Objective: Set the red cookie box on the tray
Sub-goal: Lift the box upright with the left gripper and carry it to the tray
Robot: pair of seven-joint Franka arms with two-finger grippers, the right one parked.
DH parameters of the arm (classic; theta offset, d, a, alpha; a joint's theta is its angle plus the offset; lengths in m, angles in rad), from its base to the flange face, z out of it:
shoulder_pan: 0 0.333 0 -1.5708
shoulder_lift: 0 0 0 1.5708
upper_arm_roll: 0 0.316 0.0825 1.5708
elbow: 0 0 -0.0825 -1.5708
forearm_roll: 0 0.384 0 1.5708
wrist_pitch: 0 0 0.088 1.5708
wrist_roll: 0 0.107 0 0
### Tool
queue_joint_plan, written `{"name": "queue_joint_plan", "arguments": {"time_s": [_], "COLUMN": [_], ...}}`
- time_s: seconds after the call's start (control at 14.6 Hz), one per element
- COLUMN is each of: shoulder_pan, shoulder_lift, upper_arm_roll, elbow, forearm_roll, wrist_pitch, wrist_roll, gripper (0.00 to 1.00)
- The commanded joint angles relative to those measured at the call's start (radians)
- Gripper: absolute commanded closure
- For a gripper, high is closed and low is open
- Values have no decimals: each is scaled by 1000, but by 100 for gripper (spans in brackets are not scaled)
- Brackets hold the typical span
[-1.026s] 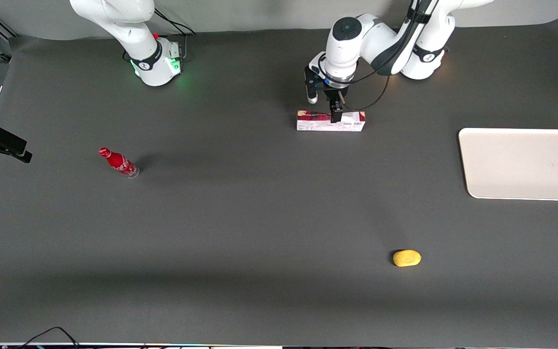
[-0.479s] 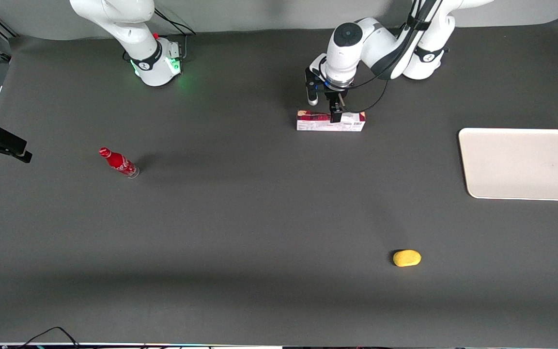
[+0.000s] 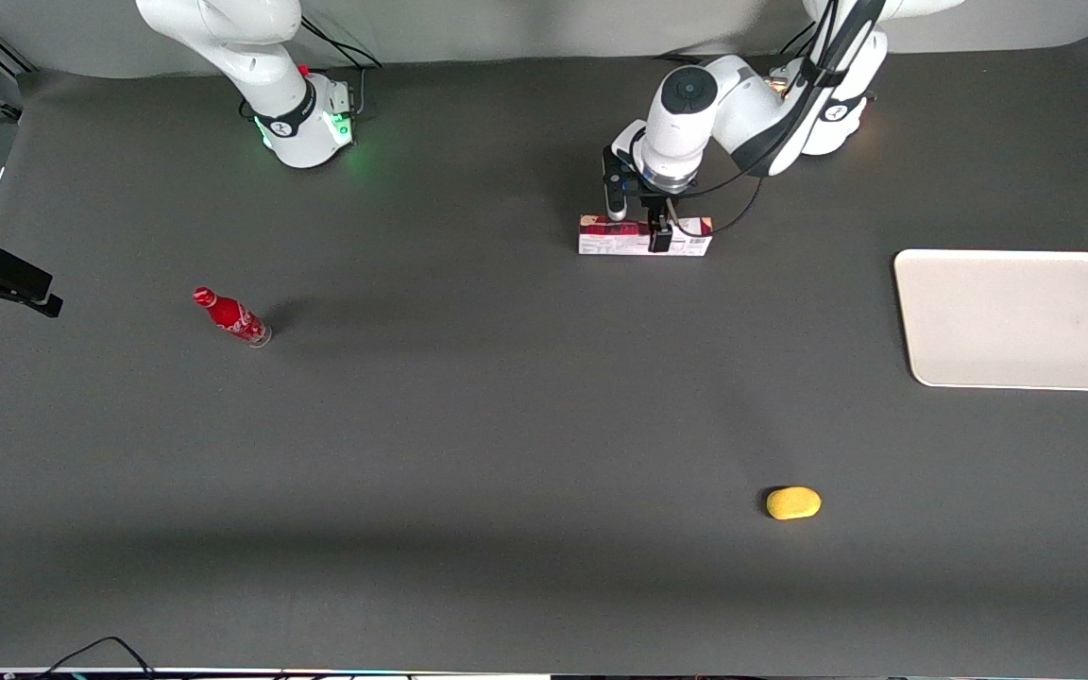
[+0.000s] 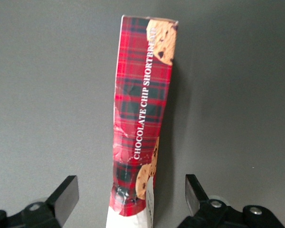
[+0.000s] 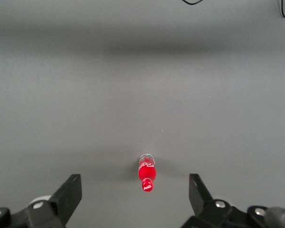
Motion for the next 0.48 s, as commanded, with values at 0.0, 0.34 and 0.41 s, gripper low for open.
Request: {"name": "queue_joint_plan", "arguments": {"time_s": [0.0, 0.34, 0.41], "shoulder_pan": [-60, -101, -107], "shoulder_lift": [42, 111, 135], "upper_arm_roll": [29, 102, 128], "elbow": [17, 38, 44], "forearm_roll": [49, 309, 316], "wrist_pitch": [14, 13, 16], "wrist_roll": [-91, -274, -276], "gripper": [0, 0, 0]}}
